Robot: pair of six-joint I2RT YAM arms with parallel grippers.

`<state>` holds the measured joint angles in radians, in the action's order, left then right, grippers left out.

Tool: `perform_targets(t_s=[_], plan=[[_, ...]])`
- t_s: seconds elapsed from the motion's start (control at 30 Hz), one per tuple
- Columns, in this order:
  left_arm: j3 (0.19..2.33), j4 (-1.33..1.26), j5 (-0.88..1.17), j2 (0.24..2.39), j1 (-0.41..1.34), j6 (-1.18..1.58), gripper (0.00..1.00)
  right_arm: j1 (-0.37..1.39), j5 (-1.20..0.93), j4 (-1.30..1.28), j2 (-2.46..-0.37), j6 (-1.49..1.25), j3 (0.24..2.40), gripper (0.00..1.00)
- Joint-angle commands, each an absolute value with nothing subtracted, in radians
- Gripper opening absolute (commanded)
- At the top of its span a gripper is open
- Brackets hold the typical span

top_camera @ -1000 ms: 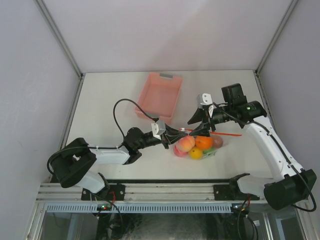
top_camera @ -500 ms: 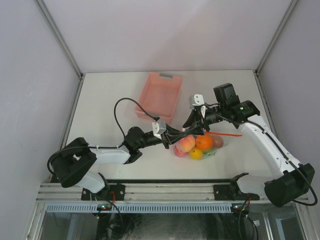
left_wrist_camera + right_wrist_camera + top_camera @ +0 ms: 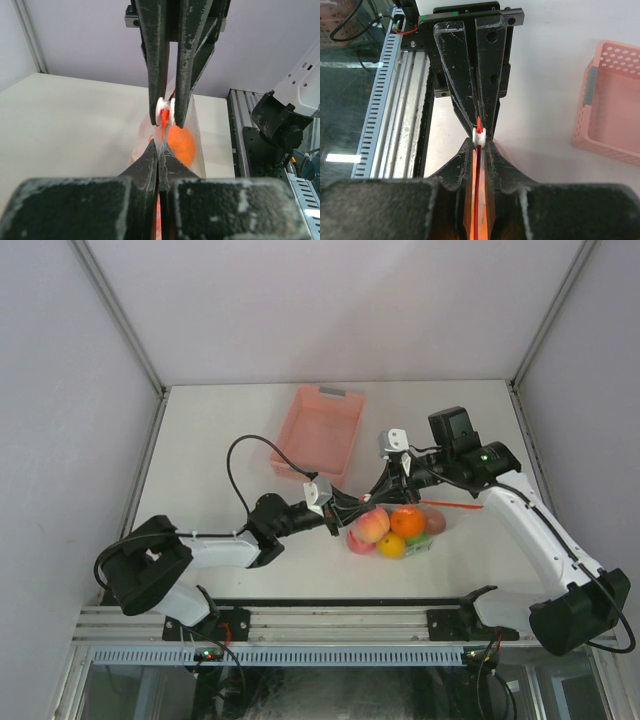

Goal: Open the zip-top bag and remove the fake food
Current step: Unzip the zipper food storage bag at the center of the board.

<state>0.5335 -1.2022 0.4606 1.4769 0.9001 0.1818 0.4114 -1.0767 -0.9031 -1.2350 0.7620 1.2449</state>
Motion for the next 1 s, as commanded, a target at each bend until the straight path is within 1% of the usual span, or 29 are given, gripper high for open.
perform_targets(t_s=[0.0,0.73,0.97], plan=[[0.534,-1.254,0.403,1.427,0.891,0.187,0.00,0.394,-1.057,-0.874,-1.192,0.765,1.235,0.06],[0.495,-1.253,0.402,1.379,0.850,0.213,0.00,0.274,-1.075,-0.824,-1.097,0.761,1.133,0.04],[0.484,-1.253,0.402,1.377,0.840,0.227,0.00,0.210,-1.098,-0.852,-1.074,0.799,1.113,0.04]])
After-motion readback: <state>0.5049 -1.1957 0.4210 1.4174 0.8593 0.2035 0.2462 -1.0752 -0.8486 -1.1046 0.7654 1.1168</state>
